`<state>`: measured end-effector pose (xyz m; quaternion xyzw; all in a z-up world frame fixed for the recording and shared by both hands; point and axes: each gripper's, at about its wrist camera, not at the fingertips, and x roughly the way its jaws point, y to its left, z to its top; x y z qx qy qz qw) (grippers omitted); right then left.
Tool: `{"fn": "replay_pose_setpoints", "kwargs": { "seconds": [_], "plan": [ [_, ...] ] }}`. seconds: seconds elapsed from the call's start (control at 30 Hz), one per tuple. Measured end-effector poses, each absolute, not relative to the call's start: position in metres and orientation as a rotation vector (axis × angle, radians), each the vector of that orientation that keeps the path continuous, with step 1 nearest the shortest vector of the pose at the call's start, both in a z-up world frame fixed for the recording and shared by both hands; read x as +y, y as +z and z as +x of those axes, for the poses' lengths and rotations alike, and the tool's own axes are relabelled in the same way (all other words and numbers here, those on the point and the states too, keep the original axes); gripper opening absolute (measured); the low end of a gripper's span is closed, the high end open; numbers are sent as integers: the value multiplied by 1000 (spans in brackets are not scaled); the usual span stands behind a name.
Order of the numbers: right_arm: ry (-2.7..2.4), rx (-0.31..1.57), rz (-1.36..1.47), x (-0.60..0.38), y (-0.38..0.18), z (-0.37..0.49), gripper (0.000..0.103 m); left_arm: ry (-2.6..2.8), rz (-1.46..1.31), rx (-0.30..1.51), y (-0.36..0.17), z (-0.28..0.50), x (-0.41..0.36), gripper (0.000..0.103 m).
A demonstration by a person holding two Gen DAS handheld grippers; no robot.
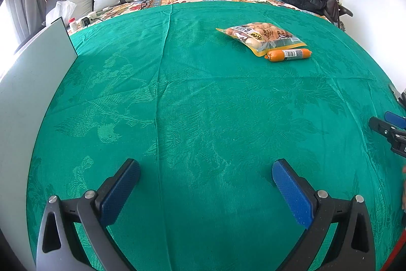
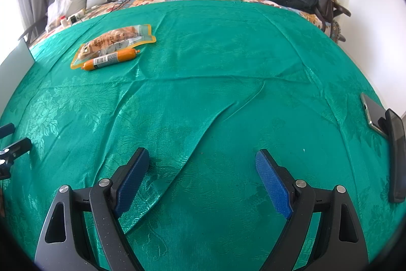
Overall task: Organize snacks
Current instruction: 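Move the left tool to the peanut-and-egg bag on the bed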
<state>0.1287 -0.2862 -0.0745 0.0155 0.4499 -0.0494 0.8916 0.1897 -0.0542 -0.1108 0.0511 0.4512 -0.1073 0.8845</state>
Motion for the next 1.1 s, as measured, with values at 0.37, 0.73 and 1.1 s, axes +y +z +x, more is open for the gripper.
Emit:
{"fn": "replay_pose_setpoints", "kwargs": {
  "seconds": [0.37,0.73,1.1],
  "plan": [
    [-102,934,33,-287,-75,129,88,-457,194,1124,-95,232,-69,102],
    [-95,934,37,-288,-76,128,89,-583,513,1161,-59,378,-190,102],
    [-92,934,40,-287,-78,129,90,-451,114,1177,-88,427,-174,67]
  ]
}}
